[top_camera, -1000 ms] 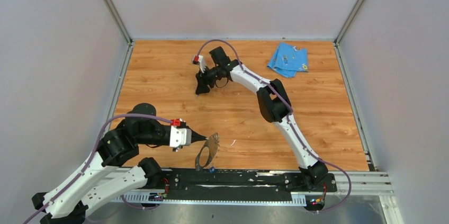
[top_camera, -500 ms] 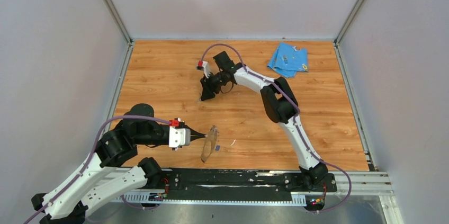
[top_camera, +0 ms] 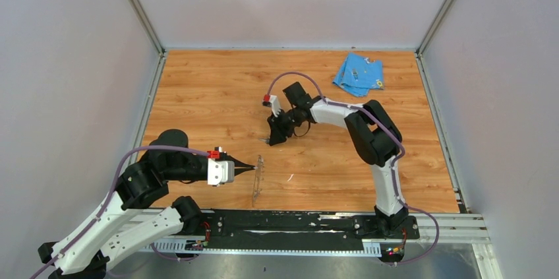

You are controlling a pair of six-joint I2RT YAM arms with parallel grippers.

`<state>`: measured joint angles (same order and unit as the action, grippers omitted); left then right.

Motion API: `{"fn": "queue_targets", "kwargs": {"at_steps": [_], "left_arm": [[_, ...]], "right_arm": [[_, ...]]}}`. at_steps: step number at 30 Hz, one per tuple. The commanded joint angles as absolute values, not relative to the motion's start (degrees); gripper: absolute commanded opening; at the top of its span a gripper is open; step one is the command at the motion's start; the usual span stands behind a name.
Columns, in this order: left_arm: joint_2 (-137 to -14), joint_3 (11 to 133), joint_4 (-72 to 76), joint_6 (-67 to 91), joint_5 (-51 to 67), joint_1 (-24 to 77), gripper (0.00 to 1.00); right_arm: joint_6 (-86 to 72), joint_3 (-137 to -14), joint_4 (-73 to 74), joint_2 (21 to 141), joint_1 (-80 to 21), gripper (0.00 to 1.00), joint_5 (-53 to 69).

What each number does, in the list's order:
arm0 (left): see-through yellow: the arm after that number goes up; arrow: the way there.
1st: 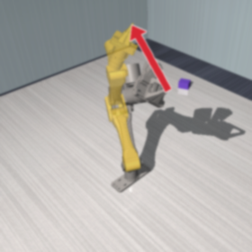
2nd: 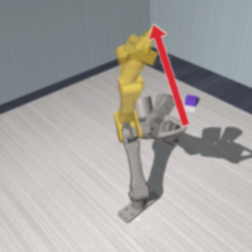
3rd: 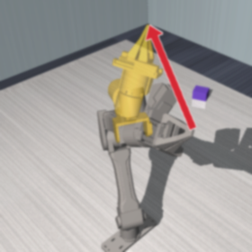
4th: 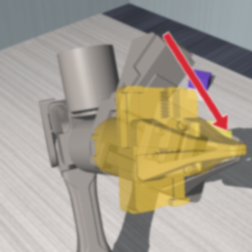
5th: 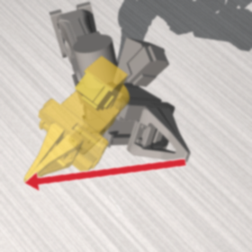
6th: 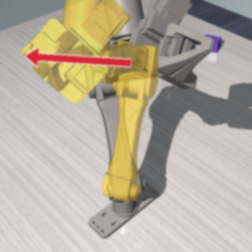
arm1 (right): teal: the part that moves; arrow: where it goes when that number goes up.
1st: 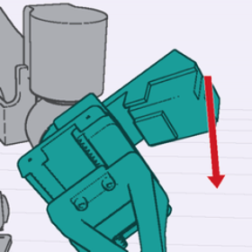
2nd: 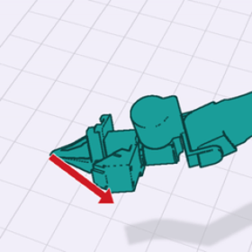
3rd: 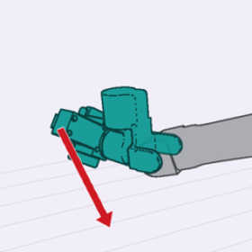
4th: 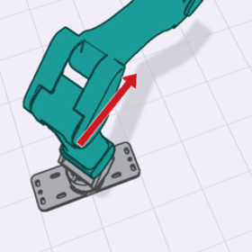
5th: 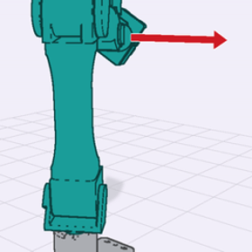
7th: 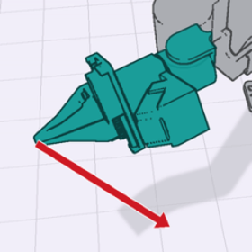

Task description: Put the keys on the keyring

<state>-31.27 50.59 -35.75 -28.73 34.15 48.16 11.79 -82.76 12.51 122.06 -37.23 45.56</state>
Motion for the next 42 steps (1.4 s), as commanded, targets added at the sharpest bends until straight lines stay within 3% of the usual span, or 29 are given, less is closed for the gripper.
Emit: {"fn": "queue_targets", "kwargs": {"at_steps": [1, 9, 18, 19, 20, 21, 25, 31, 37, 39, 42], "left_arm": [[-30.72, 52.64, -35.15, -29.68, 34.08, 47.9, 0.0], [-30.55, 52.4, -36.87, -31.45, 34.4, 47.9, 0.0], [-29.82, 51.85, -37.32, -31.88, 34.61, 47.89, 0.0], [-29.79, 51.85, -37.37, -31.77, 34.44, 47.9, 0.0], [-29.82, 51.81, -37.44, -31.57, 34.23, 47.9, 0.0], [-29.86, 51.77, -37.56, -31.59, 34.12, 47.9, 0.0], [-30.51, 51.83, -37.67, -31.64, 33.83, 47.9, 0.0], [-31.49, 52.88, -37.63, -30.7, 33.43, 47.9, 0.0], [-33.77, 54.66, -37.71, -30.9, 33.62, 47.9, 0.0], [-33.9, 54.52, -37.75, -30.38, 34.54, 47.9, 0.0], [-35.14, 55.13, -37.77, -29.66, 35.4, 47.9, 0.0]], "right_arm": [[9.45, -71.23, 11.22, 118.81, -37.55, 0.36, 38.58], [5.01, -58.38, 0.78, 108.54, -37.7, 0.43, 34.86], [-1.81, -57.99, -2.25, 99.03, -37.66, 0.57, 25.73], [-3.23, -58.24, -1.12, 97.92, -37.66, 0.62, 23.79], [-5.18, -57.97, -0.62, 96.31, -37.6, 0.9, 22.32], [-7.7, -57.17, -0.59, 94.25, -37.62, 0.99, 20.9], [-13.8, -53.66, 3.26, 86.52, -37.66, 1.0, 13.68], [-10.32, -57.21, 19.33, 87.24, -37.76, 1.0, 12.12], [-13.19, -61.14, 31.15, 83.84, -40.95, 1.0, -3.86], [-18.86, -57.64, 30.7, 81.1, -40.12, 1.0, -1.63], [-23.15, -51.12, 27.06, 79.92, -40.86, 1.0, 12.33]]}}
